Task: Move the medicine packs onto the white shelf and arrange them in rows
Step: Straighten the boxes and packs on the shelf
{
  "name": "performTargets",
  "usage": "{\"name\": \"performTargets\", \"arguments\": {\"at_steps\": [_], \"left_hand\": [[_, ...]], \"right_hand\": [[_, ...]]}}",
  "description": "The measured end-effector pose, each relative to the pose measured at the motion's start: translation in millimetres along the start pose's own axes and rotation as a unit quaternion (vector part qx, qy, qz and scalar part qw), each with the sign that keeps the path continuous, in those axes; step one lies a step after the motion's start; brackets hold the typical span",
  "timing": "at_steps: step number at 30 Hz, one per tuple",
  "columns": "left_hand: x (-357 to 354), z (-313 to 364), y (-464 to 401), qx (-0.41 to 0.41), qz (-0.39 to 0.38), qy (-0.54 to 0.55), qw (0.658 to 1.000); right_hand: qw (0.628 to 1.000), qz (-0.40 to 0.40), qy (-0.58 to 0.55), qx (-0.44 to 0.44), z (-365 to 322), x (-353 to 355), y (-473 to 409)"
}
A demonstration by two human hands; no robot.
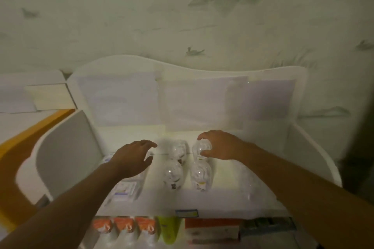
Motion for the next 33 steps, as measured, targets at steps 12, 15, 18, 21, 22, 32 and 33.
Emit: {"name": "performTargets", "arguments": {"at_steps": [12,15,18,21,22,32,33], "left_hand": [[-105,-162,55,0.107,0.036,0.225,0.968],[-124,-184,63,0.136,0.079,0.335,0.929],[-135,-193,69,0.170,0.092,0.463,0.865],[-145,-193,71,0.195,0.087,0.521,0.826],[-145,-192,73,0.195,0.083,0.537,0.817],[-150,-186,84,0.103,0.082,0.507,0.852],[-150,-186,84,0.106,0.078,0.482,0.866]], "right_hand": [[0.991,0.034,-0.128,0.018,-166,-104,-100],[0.980,0.066,-0.189,0.006,-193,-135,-106],[0.950,0.113,-0.290,-0.029,-209,-167,-107],[0.917,0.126,-0.371,-0.074,-229,-204,-110],[0.904,0.119,-0.399,-0.091,-235,-218,-112],[0.878,0.118,-0.448,-0.118,-246,-253,-121],[0.881,0.109,-0.446,-0.114,-244,-250,-120]]}}
Point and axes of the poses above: each hand's wrist, its own y-axis away from the middle knuckle, its own x-axis out of the back of the hand, z = x × y, the point moved 7 cm from there along -y, towards the middle knuckle, and after that the axes turned 9 degrees about -y, right-handed, at the moved point
